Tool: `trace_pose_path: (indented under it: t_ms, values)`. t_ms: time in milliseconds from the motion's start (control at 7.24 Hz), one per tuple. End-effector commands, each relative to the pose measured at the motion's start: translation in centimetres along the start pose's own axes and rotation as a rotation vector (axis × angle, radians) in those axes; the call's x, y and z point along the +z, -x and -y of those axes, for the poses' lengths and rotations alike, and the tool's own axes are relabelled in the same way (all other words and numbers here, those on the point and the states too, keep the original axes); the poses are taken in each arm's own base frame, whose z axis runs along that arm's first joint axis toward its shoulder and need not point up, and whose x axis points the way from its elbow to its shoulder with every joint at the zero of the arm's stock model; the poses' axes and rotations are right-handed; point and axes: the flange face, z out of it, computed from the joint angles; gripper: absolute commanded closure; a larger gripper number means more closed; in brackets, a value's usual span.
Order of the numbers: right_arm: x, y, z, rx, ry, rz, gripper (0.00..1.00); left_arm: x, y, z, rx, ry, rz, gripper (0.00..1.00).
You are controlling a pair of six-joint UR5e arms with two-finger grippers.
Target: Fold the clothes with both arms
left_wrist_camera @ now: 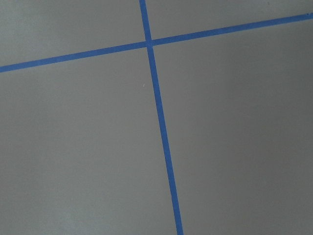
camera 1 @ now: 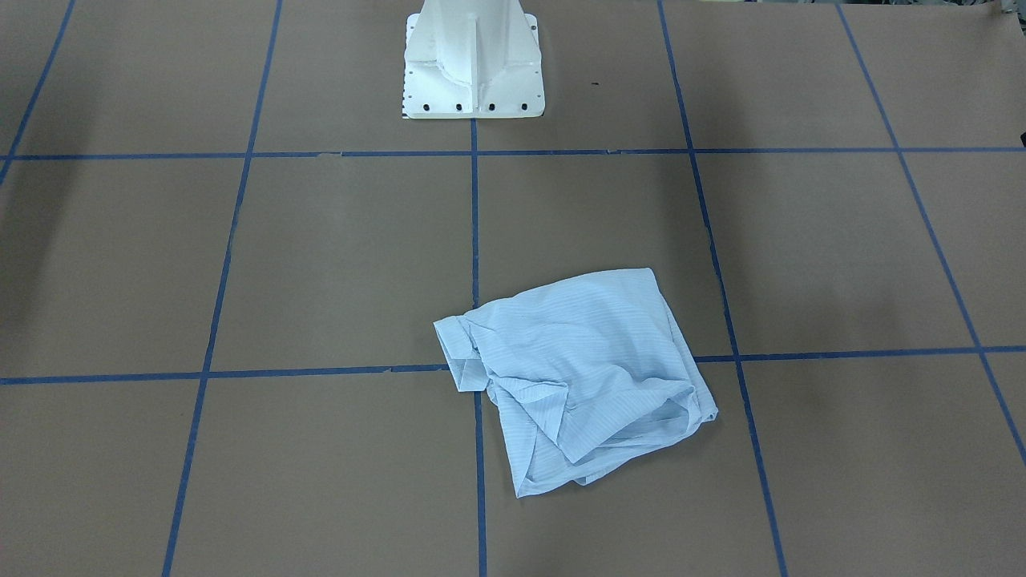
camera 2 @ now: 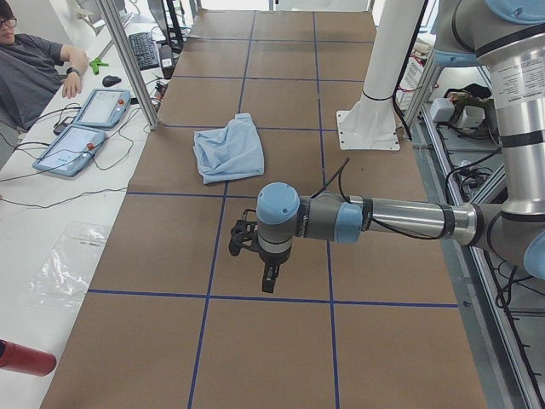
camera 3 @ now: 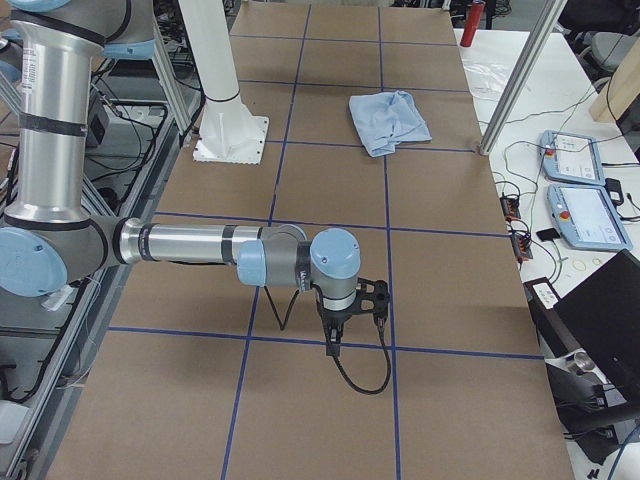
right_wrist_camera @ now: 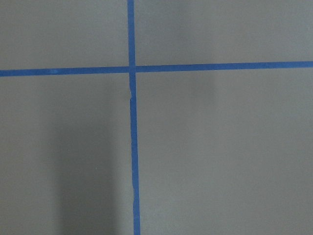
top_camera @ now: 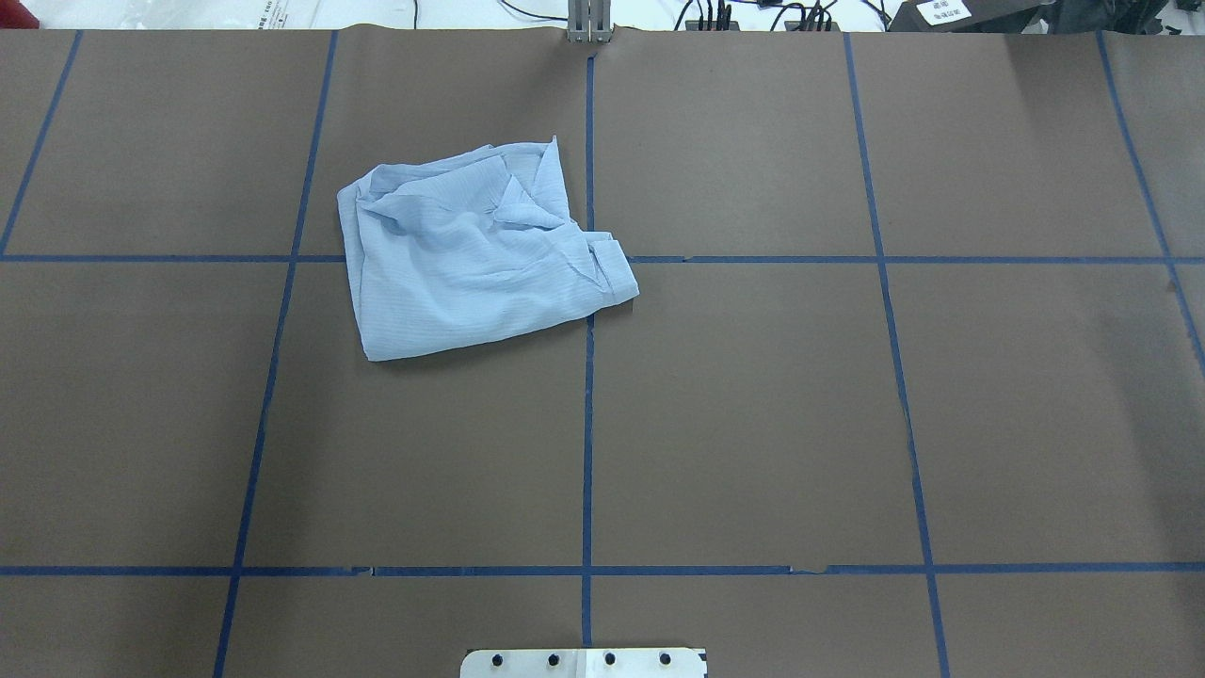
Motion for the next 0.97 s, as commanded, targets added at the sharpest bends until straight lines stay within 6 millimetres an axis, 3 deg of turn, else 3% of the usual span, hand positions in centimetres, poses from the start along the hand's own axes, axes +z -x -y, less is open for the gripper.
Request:
trace_pose_path:
  t_ms: [0,829]
  values:
    - [0.10,-0.01,-0.02,0.013,0.003,0.004,0.00,0.65,0.60,-0.47,-0.016,0.015,-0.001,0.00]
    - [0.86,-0.73,-0.15,0.014,0.017,0.001,0.00,0.56,0.55,-0.18,-0.013,0.012,0.001,0.00]
